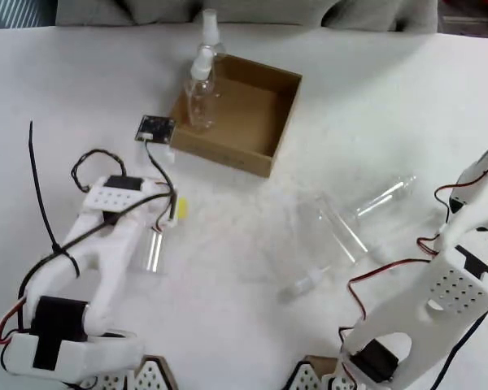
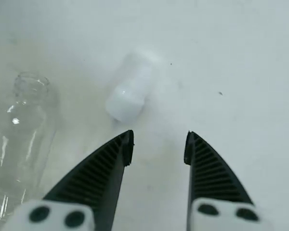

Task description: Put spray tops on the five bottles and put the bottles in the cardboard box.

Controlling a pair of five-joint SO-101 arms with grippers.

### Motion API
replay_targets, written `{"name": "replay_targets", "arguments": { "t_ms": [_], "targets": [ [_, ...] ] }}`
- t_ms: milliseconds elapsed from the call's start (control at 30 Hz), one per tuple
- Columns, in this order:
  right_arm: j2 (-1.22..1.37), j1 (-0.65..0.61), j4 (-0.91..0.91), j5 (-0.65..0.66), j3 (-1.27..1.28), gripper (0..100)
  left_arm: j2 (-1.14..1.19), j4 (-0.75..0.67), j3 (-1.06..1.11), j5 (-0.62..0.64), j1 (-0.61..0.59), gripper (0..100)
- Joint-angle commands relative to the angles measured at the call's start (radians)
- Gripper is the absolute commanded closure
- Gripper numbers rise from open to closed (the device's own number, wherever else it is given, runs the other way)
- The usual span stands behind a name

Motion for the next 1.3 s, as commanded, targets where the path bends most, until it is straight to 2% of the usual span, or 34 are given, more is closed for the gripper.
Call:
{"name": "replay_targets", "arguments": {
  "t_ms": [0,267,533,667,1267],
  "targets": [
    [0.008,-0.013,-0.035,-0.075,-0.043,84.6,-0.056,-0.025,-0.008,-0.011,0.012,95],
    [0.085,-0.030,-0.130,-0.178,-0.044,84.7,-0.058,-0.023,-0.008,-0.011,0.012,95],
    [0.088,-0.048,-0.125,-0.187,-0.052,84.4,-0.058,-0.025,-0.008,-0.011,0.012,95],
    [0.087,-0.048,-0.125,-0.253,-0.054,84.4,-0.058,-0.025,-0.008,-0.011,0.012,95],
    [0.096,-0.093,-0.147,-0.296,-0.044,84.4,-0.056,-0.025,-0.008,-0.011,0.012,95]
  ]
}}
